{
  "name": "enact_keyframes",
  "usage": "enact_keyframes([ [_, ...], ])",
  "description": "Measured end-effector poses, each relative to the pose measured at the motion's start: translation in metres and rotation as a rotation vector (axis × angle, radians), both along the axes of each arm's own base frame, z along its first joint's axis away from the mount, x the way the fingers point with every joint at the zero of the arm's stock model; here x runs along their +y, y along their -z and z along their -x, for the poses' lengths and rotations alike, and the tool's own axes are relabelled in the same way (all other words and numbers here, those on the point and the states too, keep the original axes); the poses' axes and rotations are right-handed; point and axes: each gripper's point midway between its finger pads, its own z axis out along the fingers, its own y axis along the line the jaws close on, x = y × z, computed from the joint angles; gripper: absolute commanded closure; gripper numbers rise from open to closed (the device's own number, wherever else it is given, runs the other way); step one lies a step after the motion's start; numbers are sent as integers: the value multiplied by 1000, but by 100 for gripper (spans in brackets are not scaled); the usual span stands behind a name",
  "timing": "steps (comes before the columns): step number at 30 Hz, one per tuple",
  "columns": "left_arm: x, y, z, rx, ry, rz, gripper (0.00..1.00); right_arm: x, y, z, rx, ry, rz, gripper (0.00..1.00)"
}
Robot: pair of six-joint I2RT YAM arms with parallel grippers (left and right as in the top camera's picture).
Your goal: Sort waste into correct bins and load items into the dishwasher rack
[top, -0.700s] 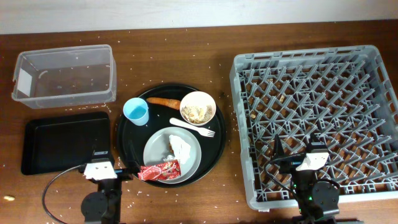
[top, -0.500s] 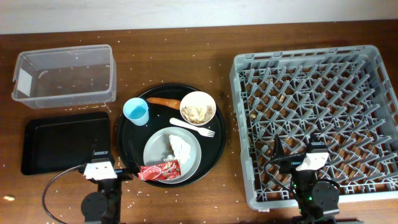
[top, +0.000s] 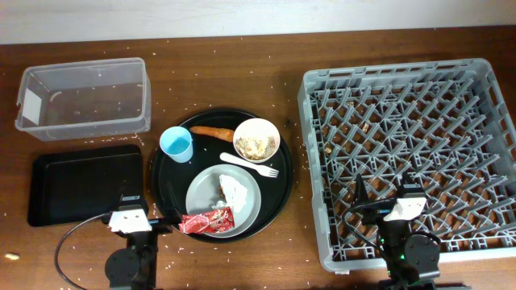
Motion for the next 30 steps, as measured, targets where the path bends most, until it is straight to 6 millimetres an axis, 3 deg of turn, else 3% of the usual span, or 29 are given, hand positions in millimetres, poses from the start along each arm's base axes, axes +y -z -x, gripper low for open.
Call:
enact_keyframes([
  [26, 0, 0, 0, 0, -1, 0, 1, 4, -1, 0, -3, -24, -2, 2],
  [30, 0, -1, 0, -5, -1, 0, 1, 7, -17, 0, -69, -42, -9, 1],
])
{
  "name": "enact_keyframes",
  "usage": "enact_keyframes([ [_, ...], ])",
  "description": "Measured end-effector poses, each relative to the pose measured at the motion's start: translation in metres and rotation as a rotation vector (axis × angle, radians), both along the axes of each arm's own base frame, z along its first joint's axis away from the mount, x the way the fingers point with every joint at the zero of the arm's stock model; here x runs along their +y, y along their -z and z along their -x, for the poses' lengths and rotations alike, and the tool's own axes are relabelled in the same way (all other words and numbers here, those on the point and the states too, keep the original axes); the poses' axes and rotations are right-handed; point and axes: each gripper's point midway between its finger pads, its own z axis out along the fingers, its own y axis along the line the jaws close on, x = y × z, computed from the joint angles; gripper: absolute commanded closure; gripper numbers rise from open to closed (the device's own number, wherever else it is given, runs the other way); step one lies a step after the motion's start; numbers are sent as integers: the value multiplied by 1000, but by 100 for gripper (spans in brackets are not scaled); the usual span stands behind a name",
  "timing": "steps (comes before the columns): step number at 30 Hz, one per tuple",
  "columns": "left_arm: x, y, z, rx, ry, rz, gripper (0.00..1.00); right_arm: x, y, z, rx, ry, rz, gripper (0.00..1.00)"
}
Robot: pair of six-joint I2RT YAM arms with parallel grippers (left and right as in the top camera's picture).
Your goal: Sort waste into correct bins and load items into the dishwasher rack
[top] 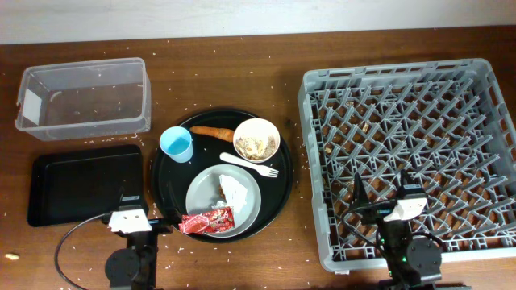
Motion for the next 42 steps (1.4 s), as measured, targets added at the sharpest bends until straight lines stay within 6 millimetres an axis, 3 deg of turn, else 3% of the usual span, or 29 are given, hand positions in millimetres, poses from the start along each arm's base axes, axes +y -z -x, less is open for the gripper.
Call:
enact_keyframes([
  [3, 0, -20, -1, -85, 0, -1, 1, 0, -13, 2, -20, -3, -2, 1],
  [6, -1, -42, 1, -172, 6, -11, 1, 0, -48, 12, -51, -6, -6, 2],
  [8, -7, -54, 3, -178, 39, -63, 1, -1, -83, 23, -99, -7, -10, 1],
  [12, -11, -86, 2, -138, 65, -119, 1, -3, -123, 37, -73, -7, -7, 1],
  [15, -14, -108, -16, -4, 89, -126, 1, 1, -130, 34, 35, -25, 7, 1],
  [17, -17, -128, -38, 85, 113, -121, 1, 5, -137, 27, 127, -45, 14, 2],
  [21, -21, -137, -88, 425, 161, -92, 1, 12, -133, 7, 379, -72, 34, 2],
  [25, -26, -105, -130, 800, 211, -45, 1, 18, -122, -23, 582, -89, 45, 2],
  [30, -40, -25, -136, 1093, 287, 35, 1, 43, -86, -44, 740, -218, 5, 1],
  [31, -44, -10, -135, 1146, 308, 60, 7, 51, -74, -48, 788, -256, -13, 8],
  [32, -46, 2, -134, 1185, 319, 76, 29, 56, -65, -52, 823, -284, -27, 12],
  [33, -47, 9, -135, 1205, 326, 85, 42, 60, -57, -54, 852, -301, -39, 13],
  [38, -57, 40, -136, 1290, 341, 80, 52, 66, -29, -63, 952, -326, -65, 14],
  [40, -72, 67, -140, 1341, 359, 23, 52, 67, -28, -63, 958, -329, -67, 14],
  [42, -89, 76, -143, 1345, 385, -24, 52, 67, -28, -63, 957, -329, -67, 14],
])
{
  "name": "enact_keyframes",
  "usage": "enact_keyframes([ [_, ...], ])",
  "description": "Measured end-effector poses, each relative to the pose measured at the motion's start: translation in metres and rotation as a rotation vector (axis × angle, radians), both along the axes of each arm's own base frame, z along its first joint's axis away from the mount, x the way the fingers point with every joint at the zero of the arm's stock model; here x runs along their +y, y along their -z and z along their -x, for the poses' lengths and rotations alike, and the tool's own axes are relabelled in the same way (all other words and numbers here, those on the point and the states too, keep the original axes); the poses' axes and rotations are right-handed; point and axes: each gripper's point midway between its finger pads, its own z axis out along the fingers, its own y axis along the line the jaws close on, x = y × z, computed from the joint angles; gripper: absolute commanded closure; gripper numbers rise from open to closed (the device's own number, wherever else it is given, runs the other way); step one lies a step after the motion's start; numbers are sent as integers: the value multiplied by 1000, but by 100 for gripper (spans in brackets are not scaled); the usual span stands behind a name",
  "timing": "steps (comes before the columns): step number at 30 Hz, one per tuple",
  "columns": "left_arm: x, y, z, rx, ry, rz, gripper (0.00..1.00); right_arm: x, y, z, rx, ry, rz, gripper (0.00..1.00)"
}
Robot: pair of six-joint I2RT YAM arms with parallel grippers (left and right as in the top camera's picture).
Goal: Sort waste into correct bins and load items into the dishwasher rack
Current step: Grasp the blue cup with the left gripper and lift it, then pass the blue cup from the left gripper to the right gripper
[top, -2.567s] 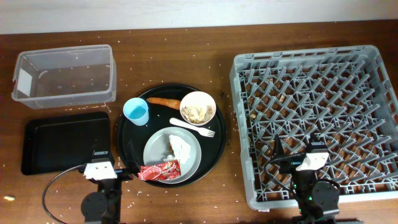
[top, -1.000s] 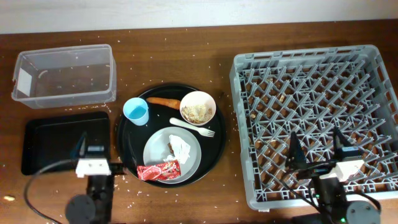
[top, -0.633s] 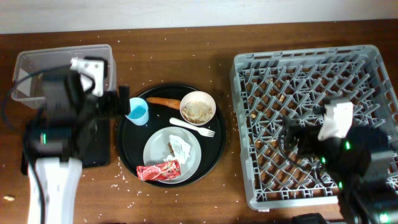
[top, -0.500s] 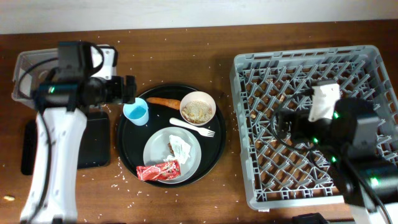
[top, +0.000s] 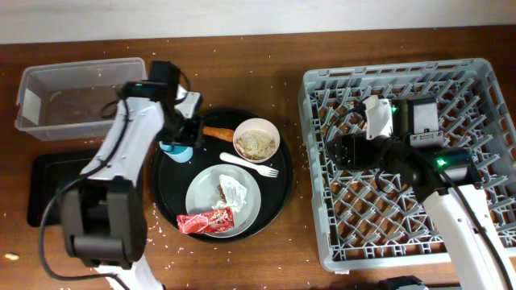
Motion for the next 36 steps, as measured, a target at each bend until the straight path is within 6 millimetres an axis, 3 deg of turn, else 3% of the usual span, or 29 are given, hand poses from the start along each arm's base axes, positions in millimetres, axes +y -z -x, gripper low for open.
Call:
enact_keyframes([
  [2, -15, 1, -2, -28, 50, -41, 52, 0, 0, 0, 2, 0, 0, 14],
  [4, -14, 3, -4, -46, 49, -115, 55, 0, 1, 2, 11, -1, 1, 14],
  [10, 8, 27, -6, -3, -18, -243, 99, 0, 3, 5, 24, -1, 2, 15],
  [15, 10, 29, -5, 8, -29, -251, 99, 0, 3, 5, 25, -1, 3, 19],
  [17, 7, 24, 4, 56, -21, -237, 99, 0, 4, 5, 27, 1, 2, 14],
  [18, 0, 12, 8, 89, -16, -191, 99, 0, 4, 5, 28, -1, -2, 11],
  [20, -22, -24, -5, 60, 2, -53, 99, 1, 3, 5, 25, -5, -9, 10],
  [22, -49, -72, -17, 4, 30, 151, 99, 5, 0, 1, 6, -15, -24, 10],
  [25, -79, -118, -20, -30, 111, 481, 99, 17, -19, -14, -76, -29, -109, 8],
  [29, -94, -161, -14, -54, 189, 813, 99, 39, -57, -35, -231, -99, -247, 6],
  [30, -98, -183, -12, -74, 216, 955, 99, 46, -69, -37, -267, -132, -286, 5],
  [33, -109, -221, -5, -100, 278, 1188, 99, 58, -90, -44, -348, -194, -355, 4],
  [36, -121, -239, 6, -63, 305, 1298, 99, 78, -105, -54, -417, -323, -454, 4],
])
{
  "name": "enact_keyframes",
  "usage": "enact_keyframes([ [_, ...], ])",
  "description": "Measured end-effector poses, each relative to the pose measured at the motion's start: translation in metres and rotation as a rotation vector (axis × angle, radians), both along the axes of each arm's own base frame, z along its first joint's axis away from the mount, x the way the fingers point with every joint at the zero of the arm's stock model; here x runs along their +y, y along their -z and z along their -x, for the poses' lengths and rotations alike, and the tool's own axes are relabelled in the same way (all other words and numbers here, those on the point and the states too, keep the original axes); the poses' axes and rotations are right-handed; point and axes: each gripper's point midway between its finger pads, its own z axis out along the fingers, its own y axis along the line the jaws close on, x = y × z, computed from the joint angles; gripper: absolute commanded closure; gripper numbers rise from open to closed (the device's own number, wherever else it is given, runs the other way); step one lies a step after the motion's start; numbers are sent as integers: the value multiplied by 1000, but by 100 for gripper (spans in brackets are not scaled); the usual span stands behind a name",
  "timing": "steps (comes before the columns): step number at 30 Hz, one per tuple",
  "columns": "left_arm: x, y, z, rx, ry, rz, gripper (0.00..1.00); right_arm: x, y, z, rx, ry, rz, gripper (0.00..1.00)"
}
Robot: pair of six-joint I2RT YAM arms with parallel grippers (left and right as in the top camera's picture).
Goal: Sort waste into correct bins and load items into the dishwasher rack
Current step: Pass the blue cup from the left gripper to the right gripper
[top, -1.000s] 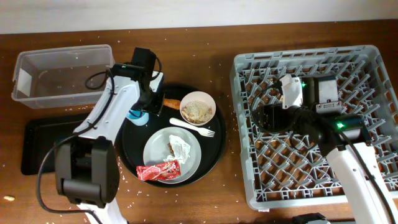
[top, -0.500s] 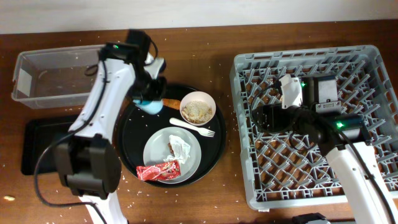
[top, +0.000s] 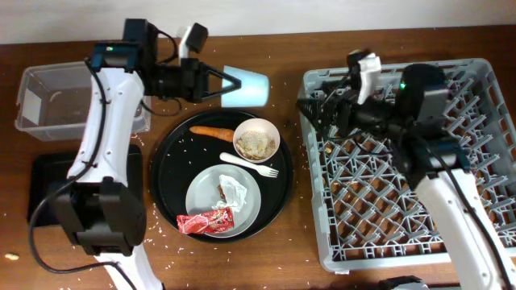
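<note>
My left gripper (top: 228,84) is shut on the light blue cup (top: 248,88), holding it on its side in the air behind the round black tray (top: 161,189). On that tray lie an orange carrot (top: 211,130), a bowl of food scraps (top: 256,140), a white fork (top: 251,166), a grey plate (top: 206,201) with a crumpled napkin (top: 235,192), and a red wrapper (top: 205,220). My right gripper (top: 311,110) hangs open over the far left corner of the grey dishwasher rack (top: 468,173), a short way right of the cup.
A clear plastic bin (top: 56,105) stands at the far left, partly behind my left arm. A flat black rectangular tray (top: 48,189) lies in front of it. Crumbs are scattered over the brown table.
My left gripper was down at the blue cup on the round tray. Now it holds the cup in the air behind the tray. My right gripper has moved to the rack's far left corner.
Both arms were folded at the table's front edge for the first two moments, the cup standing on the tray. Then the left gripper was at the cup and the right arm over the rack. Now the cup is lifted, both grippers close together.
</note>
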Motion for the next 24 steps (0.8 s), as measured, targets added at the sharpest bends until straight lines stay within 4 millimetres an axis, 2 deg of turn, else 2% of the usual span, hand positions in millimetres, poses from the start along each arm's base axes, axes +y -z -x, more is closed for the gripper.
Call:
enact_keyframes([
  [3, -27, -5, 17, 24, 77, 26, 99, 17, 5, -7, -13, -133, -69, 5],
  [4, -35, -6, 22, 27, 99, 31, 99, 21, 14, -11, 7, -166, -86, 5],
  [7, -41, -6, 26, 33, 117, 32, 99, 29, 15, -9, -5, -254, -126, 6],
  [10, -43, -6, 27, 57, 121, 31, 99, 35, 14, -4, -7, -293, -137, 19],
  [14, -43, -7, 27, 76, 121, 31, 99, 56, 8, 7, -34, -356, -142, 33],
  [16, -43, -8, 28, 88, 123, 40, 99, 58, 8, 7, -48, -358, -137, 45],
  [19, -40, -10, 26, 88, 118, 51, 99, 59, 7, 10, -34, -375, -150, 57],
  [21, -40, -11, 26, 88, 118, 53, 79, 59, 6, 10, -29, -378, -154, 57],
  [22, -40, -10, 26, 83, 117, 53, 65, 59, 6, 10, -32, -378, -153, 57],
  [24, -43, -9, 28, 90, 123, 41, 55, 62, 6, 12, -35, -388, -153, 57],
])
